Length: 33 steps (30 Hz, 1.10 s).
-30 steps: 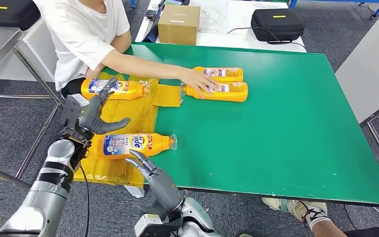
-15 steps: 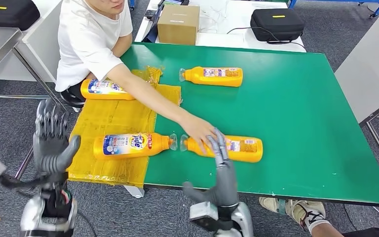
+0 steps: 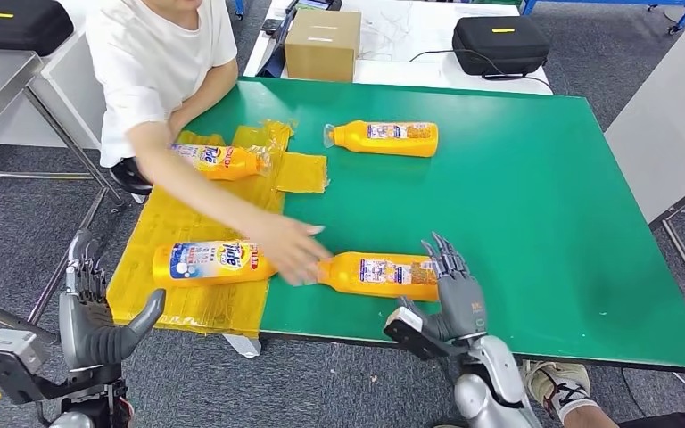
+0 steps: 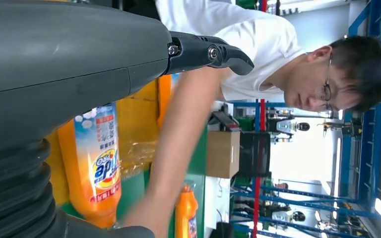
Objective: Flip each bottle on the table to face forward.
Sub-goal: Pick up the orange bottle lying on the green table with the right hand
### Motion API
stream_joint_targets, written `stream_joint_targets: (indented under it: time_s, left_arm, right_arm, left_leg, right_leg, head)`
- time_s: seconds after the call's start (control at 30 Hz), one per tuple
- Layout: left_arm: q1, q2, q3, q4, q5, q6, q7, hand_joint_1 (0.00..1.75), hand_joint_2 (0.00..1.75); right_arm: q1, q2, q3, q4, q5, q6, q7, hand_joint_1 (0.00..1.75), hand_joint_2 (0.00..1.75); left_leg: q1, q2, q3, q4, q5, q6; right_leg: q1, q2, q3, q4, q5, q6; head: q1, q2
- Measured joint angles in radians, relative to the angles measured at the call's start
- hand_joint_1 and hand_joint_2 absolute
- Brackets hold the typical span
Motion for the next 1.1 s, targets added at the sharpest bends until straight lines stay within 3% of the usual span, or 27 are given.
stream_joint_targets:
  time_s: [0.23, 0.77, 0.9, 1.1]
  left_arm:
    - [-0.040, 0.000, -0.034, 0.009, -0.024, 0.034, 0.005, 0.00, 1.75]
    - [-0.079, 0.014, -0.057, 0.043, -0.032, 0.039, 0.031, 0.00, 1.75]
    - [-0.092, 0.020, -0.059, 0.053, -0.034, 0.038, 0.034, 0.00, 1.75]
    - [-0.107, 0.027, -0.060, 0.068, -0.036, 0.039, 0.036, 0.00, 1.75]
  right_arm:
    - [-0.174, -0.011, 0.008, 0.197, 0.028, 0.042, 0.024, 0.00, 0.00]
    - [-0.360, -0.010, 0.085, 0.508, 0.055, 0.203, 0.067, 0.00, 0.00]
    - [-0.393, -0.012, 0.098, 0.546, 0.044, 0.235, 0.065, 0.00, 1.75]
    - [-0.421, -0.015, 0.116, 0.585, 0.033, 0.261, 0.056, 0.00, 1.75]
  left_leg:
    - [0.000, 0.000, 0.000, 0.000, 0.001, 0.001]
    - [0.000, 0.000, 0.000, 0.000, 0.001, 0.001]
    - [0.000, 0.000, 0.001, 0.000, 0.001, 0.001]
    - [0.000, 0.000, 0.002, 0.000, 0.001, 0.001]
  right_leg:
    - [0.000, 0.000, 0.001, 0.000, 0.001, 0.001]
    - [0.000, 0.000, 0.001, 0.000, 0.001, 0.001]
    - [0.000, 0.000, 0.001, 0.000, 0.001, 0.001]
    - [0.000, 0.000, 0.002, 0.000, 0.001, 0.001]
  head:
    - [0.000, 0.000]
    - [0.000, 0.000]
    - [0.000, 0.000]
    - [0.000, 0.000]
